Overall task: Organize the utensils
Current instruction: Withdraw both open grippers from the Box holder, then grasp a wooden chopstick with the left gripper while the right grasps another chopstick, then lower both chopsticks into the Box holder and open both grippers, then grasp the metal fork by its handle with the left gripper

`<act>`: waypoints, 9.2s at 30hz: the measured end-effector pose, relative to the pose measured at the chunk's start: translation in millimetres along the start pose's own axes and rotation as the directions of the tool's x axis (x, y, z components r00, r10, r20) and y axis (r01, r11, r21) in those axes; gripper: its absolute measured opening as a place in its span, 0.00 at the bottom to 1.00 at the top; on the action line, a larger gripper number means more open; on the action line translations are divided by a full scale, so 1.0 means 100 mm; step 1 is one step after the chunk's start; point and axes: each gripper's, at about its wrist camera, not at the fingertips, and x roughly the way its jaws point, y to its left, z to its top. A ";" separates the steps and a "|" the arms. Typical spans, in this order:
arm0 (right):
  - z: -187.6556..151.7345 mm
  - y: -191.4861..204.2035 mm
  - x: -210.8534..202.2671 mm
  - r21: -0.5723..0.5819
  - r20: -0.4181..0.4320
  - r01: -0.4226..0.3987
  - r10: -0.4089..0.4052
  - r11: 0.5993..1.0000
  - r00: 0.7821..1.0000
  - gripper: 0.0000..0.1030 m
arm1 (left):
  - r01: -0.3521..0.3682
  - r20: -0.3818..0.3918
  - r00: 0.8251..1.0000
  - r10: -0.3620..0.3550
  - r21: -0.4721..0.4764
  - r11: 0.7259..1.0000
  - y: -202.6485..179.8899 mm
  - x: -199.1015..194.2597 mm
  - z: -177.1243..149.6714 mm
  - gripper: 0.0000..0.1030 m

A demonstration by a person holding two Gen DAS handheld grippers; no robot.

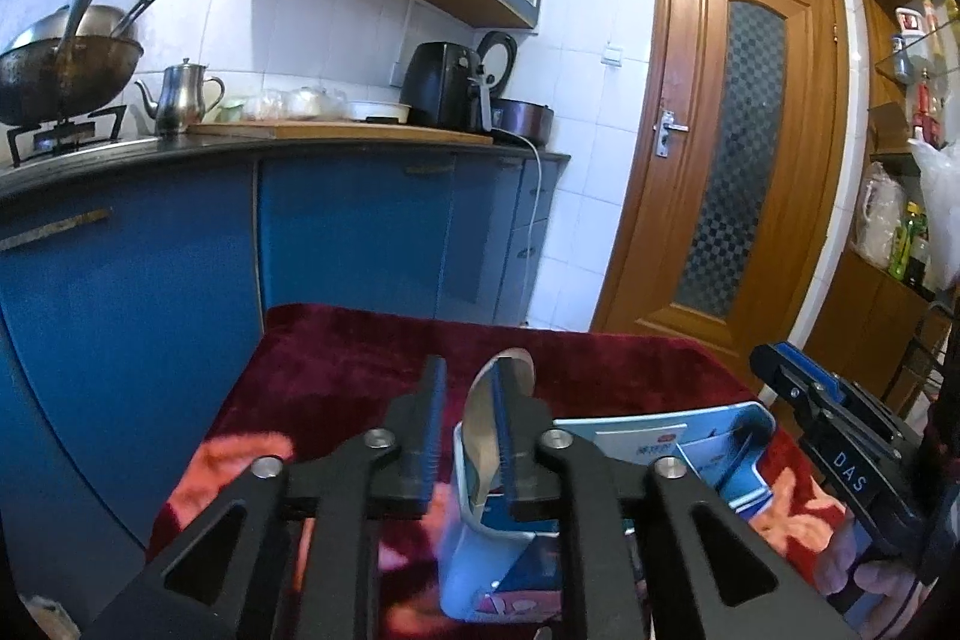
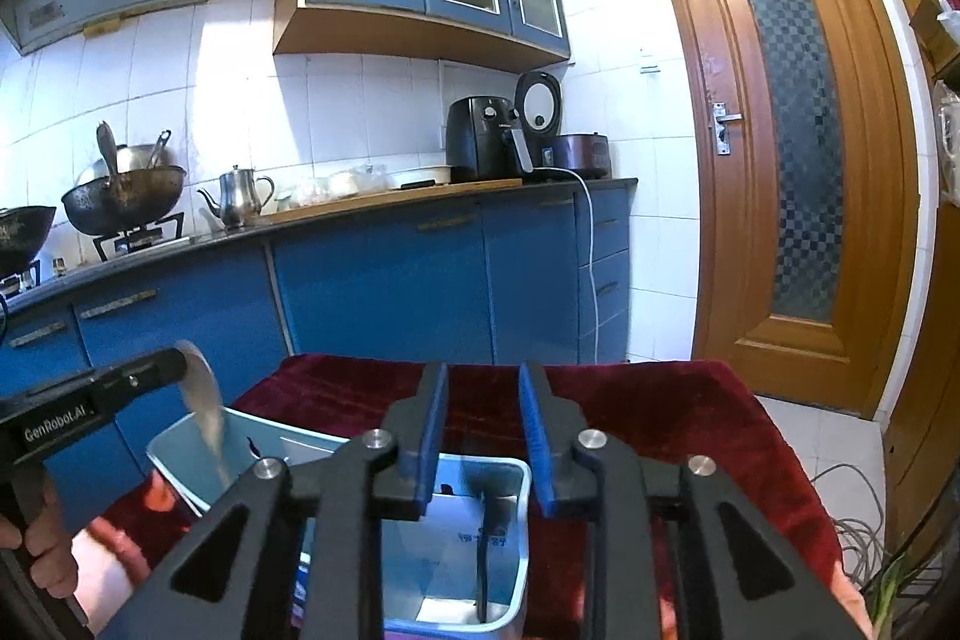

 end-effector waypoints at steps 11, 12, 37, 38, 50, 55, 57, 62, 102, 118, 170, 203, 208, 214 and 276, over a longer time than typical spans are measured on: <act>0.10 -0.03 -0.39 0.061 -0.015 -0.002 0.003 0.998 1.000 0.29 | 0.038 -0.034 0.999 -0.038 0.005 0.999 0.01 -0.34 0.05 0.25; 0.10 -0.02 -0.44 0.066 -0.019 -0.002 0.003 0.998 1.000 0.29 | 0.036 -0.037 0.999 -0.036 0.008 0.999 0.02 -0.39 0.06 0.25; -0.37 0.00 -1.16 0.162 -0.263 0.024 0.020 0.987 0.965 0.31 | 0.022 -0.336 0.942 -0.009 0.036 0.999 0.24 -0.80 -0.52 0.29; -0.39 0.00 -1.15 0.159 -0.276 0.028 0.017 0.987 0.961 0.31 | 0.023 -0.345 0.939 -0.009 0.036 0.999 0.24 -0.79 -0.55 0.29; -0.68 -0.05 -1.08 0.167 -0.391 0.041 0.028 0.985 0.920 0.35 | 0.017 -0.483 0.876 -0.008 0.013 1.000 0.31 -0.51 -0.82 0.29; -0.73 -0.06 -1.05 0.170 -0.409 0.044 0.030 0.984 0.912 0.35 | 0.020 -0.547 0.837 -0.031 -0.026 0.999 0.36 -0.34 -0.92 0.29; -0.74 -0.06 -1.04 0.171 -0.413 0.045 0.030 0.984 0.910 0.35 | 0.014 -0.569 0.821 -0.033 -0.038 0.999 0.38 -0.27 -0.94 0.29; -0.76 -0.05 -1.04 0.168 -0.424 0.047 0.029 0.985 0.905 0.35 | 0.007 -0.626 0.778 -0.059 -0.086 0.996 0.46 -0.10 -0.97 0.24; -0.76 0.45 0.23 0.210 -0.642 -0.011 0.147 0.978 0.752 0.36 | 0.114 -0.254 0.957 -0.143 -0.125 0.986 0.52 -0.77 -0.49 0.04; -0.60 0.46 -0.17 0.302 -0.507 -0.116 0.263 0.946 0.821 0.06 | 0.128 -0.187 0.971 -0.152 -0.135 0.983 0.48 -0.91 -0.43 0.04; 0.70 0.10 -0.65 0.112 0.187 -0.005 -0.016 0.994 0.982 0.06 | 0.070 0.103 0.993 -0.063 -0.071 0.995 0.08 0.04 0.19 0.04; 0.35 0.02 -0.27 0.121 0.070 0.020 -0.028 0.992 0.997 0.31 | 0.096 -0.029 0.995 -0.098 -0.048 0.994 0.04 -0.07 0.07 0.29; 0.36 -0.01 -0.53 0.143 0.058 0.009 -0.018 0.990 0.998 0.32 | 0.101 -0.050 0.993 -0.103 -0.050 0.994 0.05 -0.25 0.07 0.33; 0.31 -0.02 -0.81 0.167 0.021 -0.006 0.003 0.986 1.000 0.33 | 0.082 -0.092 0.992 -0.085 -0.037 0.996 0.07 -0.47 0.01 0.33; -0.96 -0.12 -1.20 0.259 -0.427 0.045 0.073 0.965 0.901 0.39 | 0.075 -0.652 0.738 -0.175 -0.178 0.981 0.21 -0.23 -1.18 0.04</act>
